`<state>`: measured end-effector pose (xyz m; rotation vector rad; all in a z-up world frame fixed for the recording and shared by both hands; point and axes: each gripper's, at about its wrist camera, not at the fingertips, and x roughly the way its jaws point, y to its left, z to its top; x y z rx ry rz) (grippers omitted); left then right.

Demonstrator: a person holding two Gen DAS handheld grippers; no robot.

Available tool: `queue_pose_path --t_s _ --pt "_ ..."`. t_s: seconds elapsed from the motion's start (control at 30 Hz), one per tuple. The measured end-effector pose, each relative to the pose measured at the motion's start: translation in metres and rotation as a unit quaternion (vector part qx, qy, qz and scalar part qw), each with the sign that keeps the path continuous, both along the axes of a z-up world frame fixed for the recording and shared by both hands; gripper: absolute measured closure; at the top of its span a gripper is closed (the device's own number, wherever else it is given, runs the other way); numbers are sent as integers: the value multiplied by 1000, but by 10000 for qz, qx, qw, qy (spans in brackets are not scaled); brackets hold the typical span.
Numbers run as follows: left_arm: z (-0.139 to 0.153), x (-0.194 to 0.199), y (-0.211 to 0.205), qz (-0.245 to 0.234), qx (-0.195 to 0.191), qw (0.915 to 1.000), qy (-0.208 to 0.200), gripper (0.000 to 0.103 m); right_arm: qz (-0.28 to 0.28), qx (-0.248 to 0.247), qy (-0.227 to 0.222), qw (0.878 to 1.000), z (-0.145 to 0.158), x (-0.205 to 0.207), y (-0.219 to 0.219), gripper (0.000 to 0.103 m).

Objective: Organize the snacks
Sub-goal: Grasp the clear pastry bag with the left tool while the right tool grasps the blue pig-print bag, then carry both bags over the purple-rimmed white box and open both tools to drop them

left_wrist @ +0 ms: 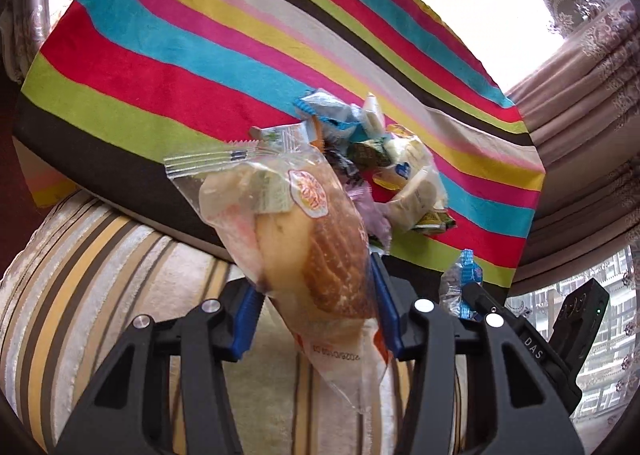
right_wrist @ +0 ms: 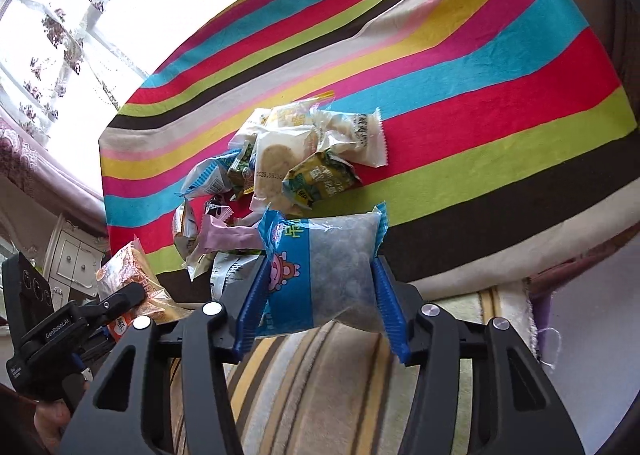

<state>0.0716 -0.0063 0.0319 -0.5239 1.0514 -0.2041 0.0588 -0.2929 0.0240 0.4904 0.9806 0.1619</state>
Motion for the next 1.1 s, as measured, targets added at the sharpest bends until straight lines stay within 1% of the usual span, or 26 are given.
queue_pose_path --t_s 0.1,0.17,0.3,0.37,0.5,0.63,0.8,0.97,1.03,1.07,1.1 --pt "12 -2 -31 -381 -54 9991 -152 53 -241 16 -80 9997 6 -19 -26 52" --pt "16 -4 -58 -701 -59 9973 -203 53 -421 -5 -106 9991 8 -32 -46 52" --pt "14 -11 -122 -1387 -58 9902 -165 53 -864 -64 -157 9961 10 -59 -89 52" --pt "11 -13 -154 -1726 -20 9849 -136 53 -1101 -96 -121 9938 6 -72 -111 52" --pt "6 -21 -213 -2375 117 9712 -132 53 -1569 -75 6 9876 -9 -95 -154 52" --pt "-4 -25 -263 -2875 310 9572 -117 53 -2005 -80 126 9796 -26 -116 -193 52" --pt "-19 -33 -308 -3345 487 9411 -23 53 -2433 -99 296 9695 -43 -136 -226 52" --pt "-32 -44 -340 -3762 609 9245 61 53 -2717 -200 453 9611 -57 -150 -248 51" --pt "-37 -43 -346 -3828 609 9217 159 51 -2815 -275 525 9577 -60 -154 -253 50" --pt "-38 -42 -346 -3846 610 9209 173 49 -2868 -297 557 9559 -62 -154 -257 49" --pt "-37 -41 -348 -3858 599 9205 172 39 -2933 -339 606 9535 -64 -155 -258 46"
